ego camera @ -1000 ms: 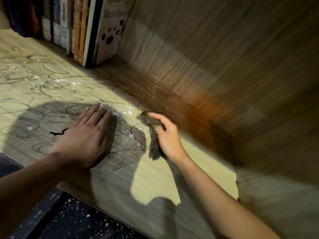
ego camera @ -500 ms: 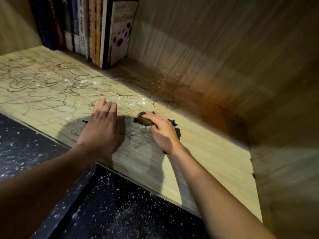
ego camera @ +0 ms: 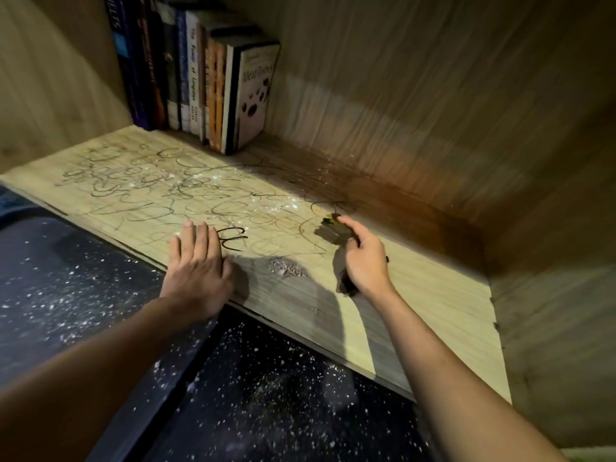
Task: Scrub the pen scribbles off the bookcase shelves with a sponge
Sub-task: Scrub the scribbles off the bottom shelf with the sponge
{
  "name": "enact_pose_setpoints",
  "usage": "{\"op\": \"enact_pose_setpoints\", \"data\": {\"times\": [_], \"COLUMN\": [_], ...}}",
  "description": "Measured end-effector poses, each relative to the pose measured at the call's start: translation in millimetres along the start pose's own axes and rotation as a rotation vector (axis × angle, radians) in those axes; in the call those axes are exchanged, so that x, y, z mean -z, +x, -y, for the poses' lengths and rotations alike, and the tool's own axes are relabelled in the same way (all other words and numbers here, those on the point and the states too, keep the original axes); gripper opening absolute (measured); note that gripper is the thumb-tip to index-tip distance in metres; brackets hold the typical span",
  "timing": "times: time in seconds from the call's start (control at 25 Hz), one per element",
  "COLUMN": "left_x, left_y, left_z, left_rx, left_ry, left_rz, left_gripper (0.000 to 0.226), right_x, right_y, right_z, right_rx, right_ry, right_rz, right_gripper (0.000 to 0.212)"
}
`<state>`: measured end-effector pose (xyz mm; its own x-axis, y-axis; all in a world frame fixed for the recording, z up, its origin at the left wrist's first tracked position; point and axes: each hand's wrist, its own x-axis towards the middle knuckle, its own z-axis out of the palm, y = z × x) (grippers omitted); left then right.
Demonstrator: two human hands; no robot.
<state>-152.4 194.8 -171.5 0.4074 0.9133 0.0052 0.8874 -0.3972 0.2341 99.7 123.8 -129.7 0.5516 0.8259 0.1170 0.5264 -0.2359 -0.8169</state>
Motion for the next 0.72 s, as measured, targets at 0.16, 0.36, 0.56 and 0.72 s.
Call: {"op": "enact_pose_setpoints", "data": {"times": [0.16,0.36,0.56,0.72], "left_x": [3,8,14,-3], "left_y": [-2,-2,-23,-43], "left_z": [-2,4,-10,-13], "left_rx": [-0.053,-0.095,0.19,0.258], "left_ry": [0.037,0.027,-0.186,-0.308], "left_rz": [0.021,0.128,0.064,-0.031], "left_gripper": [0.096,0.093,0.076,0.085], "right_x": [-20,-54,-43,-9], "right_y": [-4,-29,-53,-47], "right_z": [-15,17,29,31], "right_rx": [0.006,0.224,0.286,0.019], "right_ry": [-0.416,-0.374,-0.164,0.186], "right_rz": [0.073,0.302,0.558,0.538], "right_gripper": [0.053,0.057,0.046,0.045]}}
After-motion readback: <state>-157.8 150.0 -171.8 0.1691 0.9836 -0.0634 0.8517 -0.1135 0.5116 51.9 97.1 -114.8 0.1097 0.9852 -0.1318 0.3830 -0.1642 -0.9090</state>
